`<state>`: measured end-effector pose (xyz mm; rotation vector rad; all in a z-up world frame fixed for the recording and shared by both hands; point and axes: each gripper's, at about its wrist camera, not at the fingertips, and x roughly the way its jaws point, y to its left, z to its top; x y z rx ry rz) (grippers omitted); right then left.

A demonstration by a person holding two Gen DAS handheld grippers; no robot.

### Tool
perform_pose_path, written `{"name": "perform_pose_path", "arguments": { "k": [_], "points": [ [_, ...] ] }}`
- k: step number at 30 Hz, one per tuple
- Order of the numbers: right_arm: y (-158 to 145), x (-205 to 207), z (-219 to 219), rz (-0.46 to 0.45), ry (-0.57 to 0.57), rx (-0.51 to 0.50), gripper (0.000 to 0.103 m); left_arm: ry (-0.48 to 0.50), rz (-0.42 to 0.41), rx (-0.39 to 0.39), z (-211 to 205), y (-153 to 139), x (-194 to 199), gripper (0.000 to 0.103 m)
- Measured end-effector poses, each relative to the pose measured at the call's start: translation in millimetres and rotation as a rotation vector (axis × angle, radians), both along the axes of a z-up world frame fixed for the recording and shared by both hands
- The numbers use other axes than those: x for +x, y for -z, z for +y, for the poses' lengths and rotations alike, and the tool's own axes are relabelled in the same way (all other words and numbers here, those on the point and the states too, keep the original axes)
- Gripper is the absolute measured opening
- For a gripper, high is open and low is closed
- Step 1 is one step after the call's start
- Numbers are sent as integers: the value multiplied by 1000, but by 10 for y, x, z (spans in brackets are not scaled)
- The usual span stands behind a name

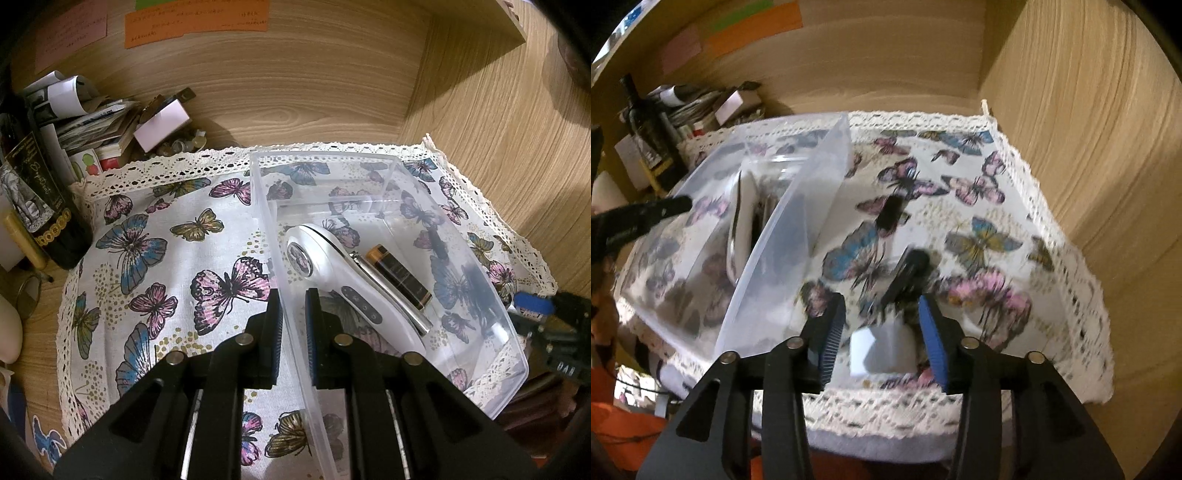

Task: Organize rigid objects
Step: 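Grasp the white plug adapter with the right tool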

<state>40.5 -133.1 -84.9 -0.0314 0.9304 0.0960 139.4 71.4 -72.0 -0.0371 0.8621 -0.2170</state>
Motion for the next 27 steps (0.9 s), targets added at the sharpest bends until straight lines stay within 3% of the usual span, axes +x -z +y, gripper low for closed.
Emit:
{"name": "perform_pose_path", "arguments": {
  "k": [9,27],
  "points": [
    [244,-20,-35,49,32,11,39,-1,0,-2,-1,3,-1,10],
    [-492,309,256,-190,-54,-37,36,-1,0,-15,-5,12,-17,10]
  ]
}}
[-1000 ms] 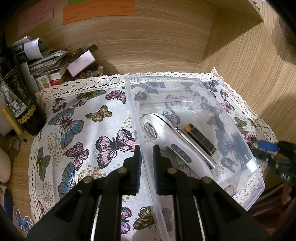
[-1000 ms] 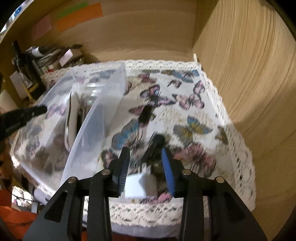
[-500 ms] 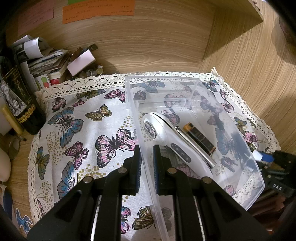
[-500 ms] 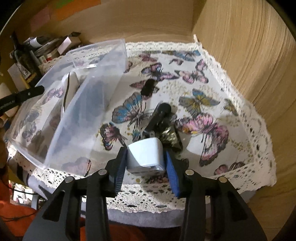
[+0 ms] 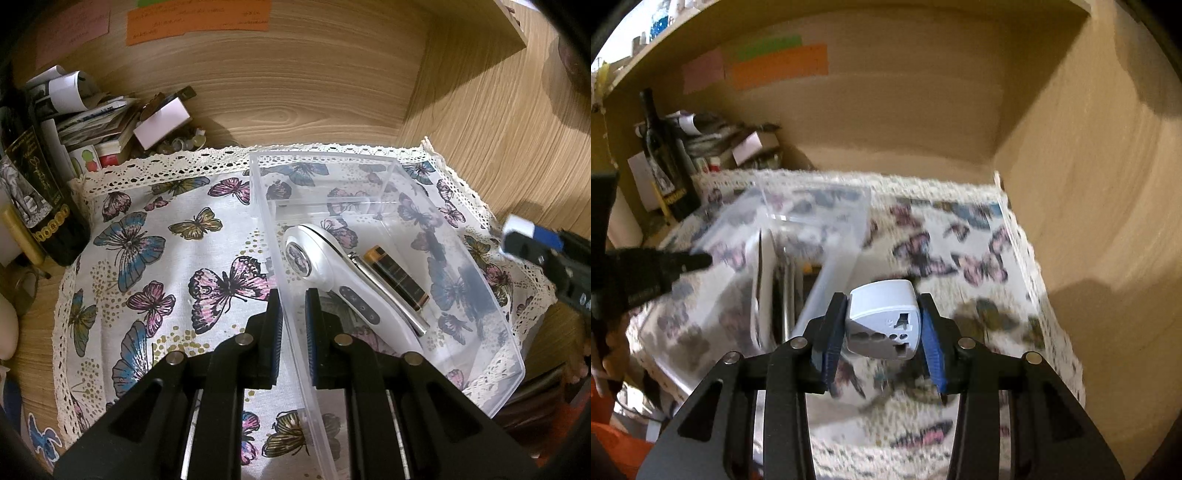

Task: Organize rigid objects
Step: 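Grasp the white plug adapter with the right tool, then lower the plug adapter into the clear box and open the right tool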

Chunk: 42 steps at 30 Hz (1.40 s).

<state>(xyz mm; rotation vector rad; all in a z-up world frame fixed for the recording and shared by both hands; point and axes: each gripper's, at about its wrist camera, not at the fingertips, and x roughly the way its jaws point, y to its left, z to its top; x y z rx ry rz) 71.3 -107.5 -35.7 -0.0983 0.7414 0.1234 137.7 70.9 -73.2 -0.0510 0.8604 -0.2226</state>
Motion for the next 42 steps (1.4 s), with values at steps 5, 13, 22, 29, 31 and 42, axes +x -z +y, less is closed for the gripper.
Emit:
{"name": "perform_pose_path", "arguments": {
  "k": [5,13,22,29,31,42],
  "points": [
    [-24,194,143,-6,-55,50,36,0,0,-1,0,1,0,10],
    [90,419,485,34,-164,28,36,0,1,-3,-2,0,7,10],
    [325,625,678,117,-225,-32,36,5,1,-1,-9,3,10,10],
    [348,605,702,131,-239,-33,36,5,1,-1,-7,5,12,10],
    [327,586,686,123,-234,-25,36,7,1,1,-6,5,11,10],
    [11,373,409,25,-149,-7,37,9,-1,2,-7,12,13,10]
  ]
}}
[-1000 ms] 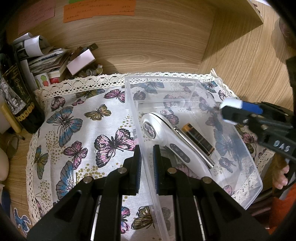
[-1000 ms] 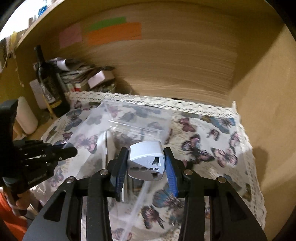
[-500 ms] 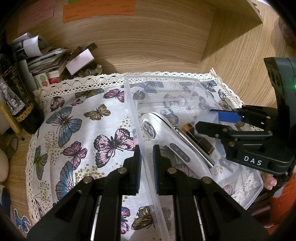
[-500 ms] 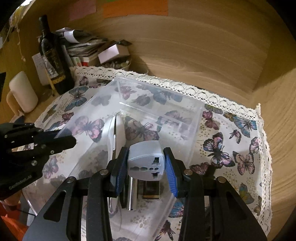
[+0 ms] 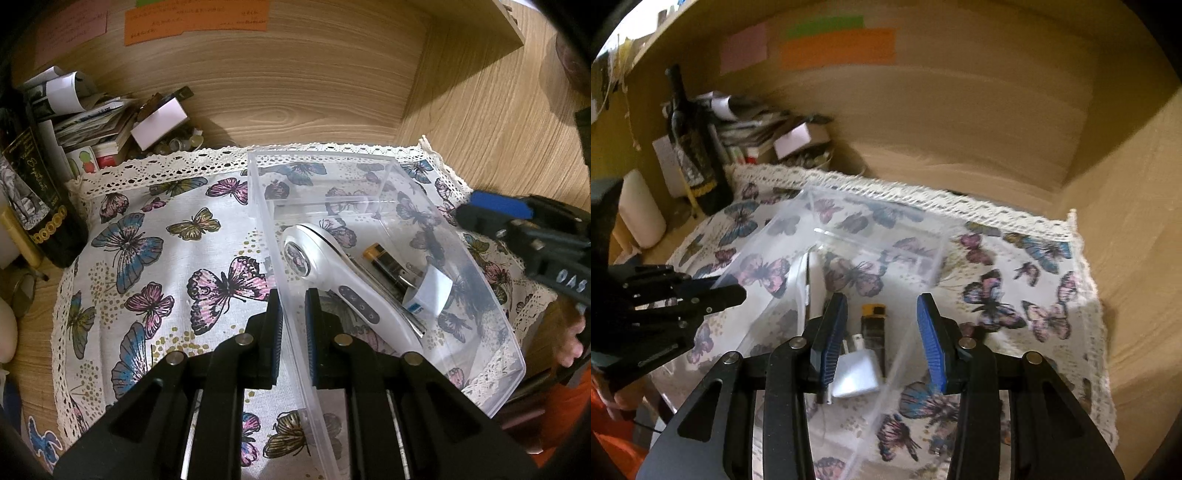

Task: Organize rigid objects
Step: 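Lower the plug adapter into the clear box and open the right tool, then grasp the small black round item with the right tool, then lift the black item toward the clear box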

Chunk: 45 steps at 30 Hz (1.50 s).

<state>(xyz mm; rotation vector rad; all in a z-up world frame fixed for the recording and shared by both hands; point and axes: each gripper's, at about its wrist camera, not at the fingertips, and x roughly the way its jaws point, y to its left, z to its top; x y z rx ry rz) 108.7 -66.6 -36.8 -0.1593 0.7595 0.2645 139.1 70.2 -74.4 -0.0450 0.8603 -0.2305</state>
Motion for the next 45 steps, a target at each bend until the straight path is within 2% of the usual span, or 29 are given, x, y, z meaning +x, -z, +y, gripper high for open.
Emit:
{"name": "perform_pose_path", "arguments": {
  "k": [6,12,18,23,28,30,31,32,35,45],
  "points": [
    [-142,-158,-348,-48,107,-10,41,0,0,1,1,0,1,10],
    [-122,-311,-726,-44,226,-9,41,1,0,1,3,-1,-1,10],
    [159,-422,-958,45,297,15,41,2,0,5,4,-2,0,11],
    [512,-458,-992,147,306,35,41,2,0,4,3,-2,-1,10],
    [750,-451,-997,211,308,45,41,2,0,7,9,-1,0,10],
    [777,-447,-996,210,309,50,41,2,0,6,10,-1,0,10],
    [768,-450,-1000,205,307,57,38,2,0,7,10,-1,0,10],
    [760,-445,-1000,205,304,61,28,2,-1,7,10,-1,-1,10],
    [724,-437,-978,195,298,55,19,3,0,6,11,-1,-1,10],
    [424,-435,-941,87,292,36,19,2,0,5,14,-1,0,10]
  ]
}}
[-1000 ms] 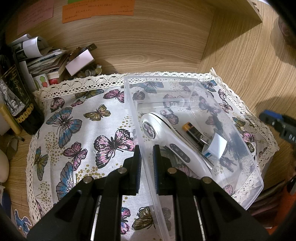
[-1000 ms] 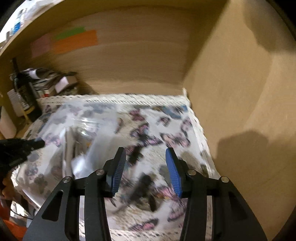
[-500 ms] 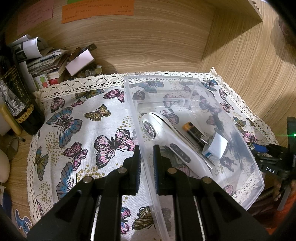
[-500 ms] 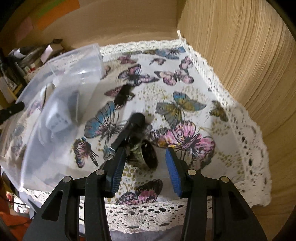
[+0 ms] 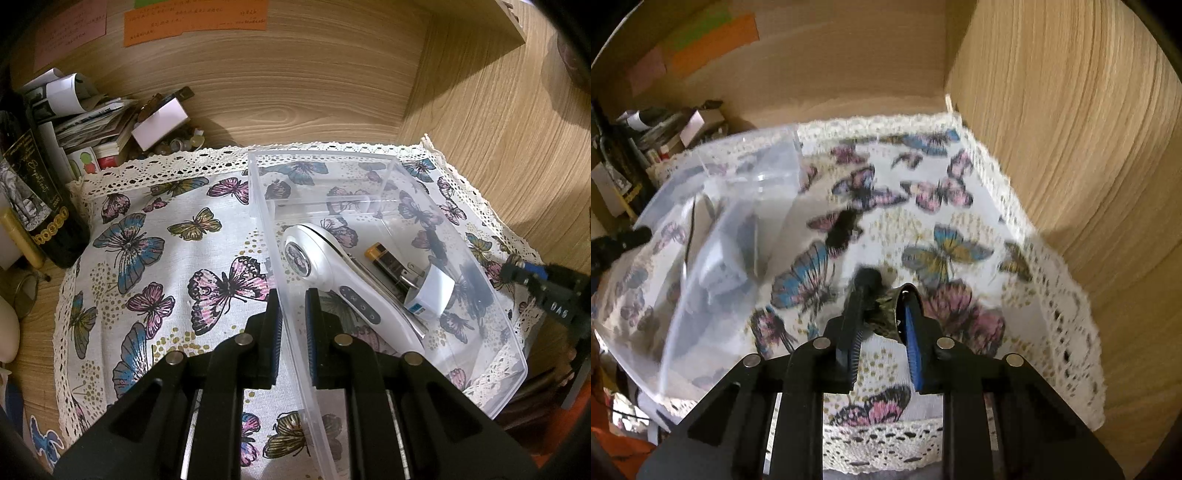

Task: Organize rigid objects
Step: 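Lift the black item toward the clear box, then lower the black item into the clear box and open the right tool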

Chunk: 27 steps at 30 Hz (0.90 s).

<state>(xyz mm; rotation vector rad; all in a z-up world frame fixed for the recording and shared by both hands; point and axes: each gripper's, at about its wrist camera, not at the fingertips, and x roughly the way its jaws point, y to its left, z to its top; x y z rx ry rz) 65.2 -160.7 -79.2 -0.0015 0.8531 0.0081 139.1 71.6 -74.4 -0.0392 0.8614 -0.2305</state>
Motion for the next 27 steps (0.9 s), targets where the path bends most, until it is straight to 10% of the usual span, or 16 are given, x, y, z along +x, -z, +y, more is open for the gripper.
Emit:
{"name": "perform_pose_path", "arguments": {
  "k": [15,27],
  "points": [
    [-449,263,604,-138,-199,-41,19,0,0,0,-1,0,1,10],
    [-253,553,1200,-64,-377,-75,19,0,1,-2,-4,4,5,10]
  ]
}}
